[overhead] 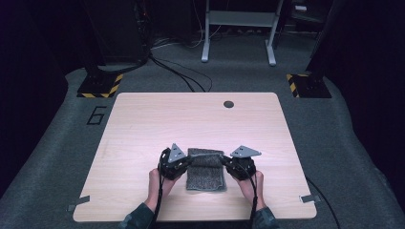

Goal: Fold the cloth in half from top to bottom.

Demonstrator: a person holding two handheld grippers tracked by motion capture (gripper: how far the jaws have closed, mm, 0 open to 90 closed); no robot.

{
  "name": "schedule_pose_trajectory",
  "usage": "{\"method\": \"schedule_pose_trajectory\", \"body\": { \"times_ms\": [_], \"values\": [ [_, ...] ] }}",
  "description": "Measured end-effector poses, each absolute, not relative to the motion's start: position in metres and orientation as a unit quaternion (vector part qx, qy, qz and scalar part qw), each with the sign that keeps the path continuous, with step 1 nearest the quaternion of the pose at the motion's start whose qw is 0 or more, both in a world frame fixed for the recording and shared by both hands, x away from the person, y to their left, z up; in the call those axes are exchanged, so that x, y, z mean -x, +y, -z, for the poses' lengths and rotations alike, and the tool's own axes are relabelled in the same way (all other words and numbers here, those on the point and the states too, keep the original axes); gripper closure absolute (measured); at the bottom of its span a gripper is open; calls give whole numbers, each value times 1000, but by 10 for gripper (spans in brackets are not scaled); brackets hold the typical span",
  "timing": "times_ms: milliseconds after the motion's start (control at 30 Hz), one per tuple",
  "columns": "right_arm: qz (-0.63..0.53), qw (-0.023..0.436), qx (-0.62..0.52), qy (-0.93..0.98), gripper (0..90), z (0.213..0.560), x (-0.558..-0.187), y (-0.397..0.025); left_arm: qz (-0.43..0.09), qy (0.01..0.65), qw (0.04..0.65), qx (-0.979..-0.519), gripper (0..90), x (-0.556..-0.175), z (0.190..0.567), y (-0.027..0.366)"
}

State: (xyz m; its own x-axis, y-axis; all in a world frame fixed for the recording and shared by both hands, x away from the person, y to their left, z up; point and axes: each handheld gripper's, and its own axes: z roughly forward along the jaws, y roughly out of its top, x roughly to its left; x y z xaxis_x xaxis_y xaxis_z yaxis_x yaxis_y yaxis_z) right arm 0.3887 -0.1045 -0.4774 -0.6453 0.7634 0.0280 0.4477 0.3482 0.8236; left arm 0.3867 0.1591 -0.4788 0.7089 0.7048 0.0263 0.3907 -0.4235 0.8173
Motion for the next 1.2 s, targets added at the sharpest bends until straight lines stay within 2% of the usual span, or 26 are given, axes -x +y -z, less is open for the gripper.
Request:
{"method": "schedule_pose_trajectory", "body": {
  "times_ms": [633,867,933,1100,1200],
  "values": [
    [-415,171,-372,813,828,489,-372,-106,-176,333,406,-833,834,-374,494,161],
    [-402,158,-372,821,809,500,-370,-105,-149,331,401,-841,799,-374,499,162],
    [-399,149,-373,824,789,502,-369,-107,-134,333,400,-843,730,-374,500,163],
    [-407,136,-378,821,653,501,-363,-115,-121,348,406,-836,483,-369,499,171],
    [-427,128,-374,813,621,496,-358,-126,-127,353,418,-827,428,-364,493,177]
  ]
}}
